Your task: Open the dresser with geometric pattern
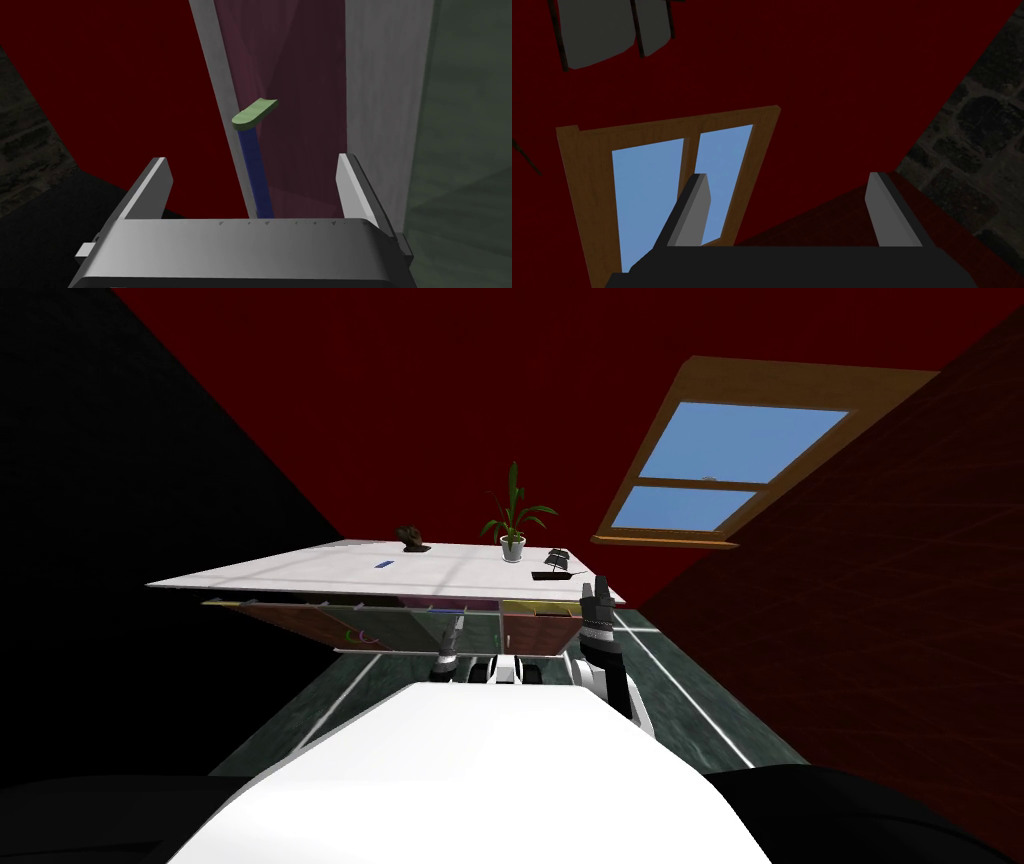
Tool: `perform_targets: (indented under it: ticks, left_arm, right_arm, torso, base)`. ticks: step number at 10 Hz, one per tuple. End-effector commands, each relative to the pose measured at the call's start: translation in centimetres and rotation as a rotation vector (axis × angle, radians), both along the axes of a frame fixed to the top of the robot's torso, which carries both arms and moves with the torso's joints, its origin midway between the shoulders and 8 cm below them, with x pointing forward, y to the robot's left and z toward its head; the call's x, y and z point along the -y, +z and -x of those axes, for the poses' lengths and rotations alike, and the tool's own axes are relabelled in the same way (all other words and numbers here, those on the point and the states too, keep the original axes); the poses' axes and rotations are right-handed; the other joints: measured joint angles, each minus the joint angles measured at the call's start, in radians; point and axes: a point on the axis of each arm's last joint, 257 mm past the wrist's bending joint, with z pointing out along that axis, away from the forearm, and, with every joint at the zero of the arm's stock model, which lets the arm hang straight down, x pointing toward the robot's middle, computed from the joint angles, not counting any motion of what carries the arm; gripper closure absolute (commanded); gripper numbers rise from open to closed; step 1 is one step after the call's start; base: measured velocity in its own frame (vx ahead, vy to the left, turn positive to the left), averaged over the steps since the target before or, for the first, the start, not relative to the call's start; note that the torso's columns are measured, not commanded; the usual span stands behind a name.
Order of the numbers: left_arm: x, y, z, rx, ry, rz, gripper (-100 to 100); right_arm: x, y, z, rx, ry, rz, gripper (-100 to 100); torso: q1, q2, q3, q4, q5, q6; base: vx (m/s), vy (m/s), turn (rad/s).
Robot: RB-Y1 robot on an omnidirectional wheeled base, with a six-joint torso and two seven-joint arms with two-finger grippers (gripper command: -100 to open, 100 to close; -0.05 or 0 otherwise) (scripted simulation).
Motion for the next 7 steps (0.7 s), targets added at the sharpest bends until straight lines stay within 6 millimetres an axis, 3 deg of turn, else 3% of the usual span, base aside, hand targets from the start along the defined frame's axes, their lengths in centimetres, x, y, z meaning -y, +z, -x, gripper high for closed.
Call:
perform_targets:
  ticks: [1,7]
  left_arm:
    - [1.0,0.3,-0.1,0.009,0.019,0.052,-100]
    - [0.9,2.0,-2.7,0.007,0.013,0.042,-100]
  right_arm:
    - [0.0,0.0,0.0,0.0,0.0,0.0,0]
    - [0.0,0.0,0.0,0.0,0.0,0.0,0]
  torso:
    - [-0.001,0.0,0.0,0.0,0.0,0.0]
    - [-0.002,0.0,0.0,0.0,-0.001,0.0]
  base:
    - [-0.003,-0.012,0.0]
    - [-0.006,-0.003,0.005]
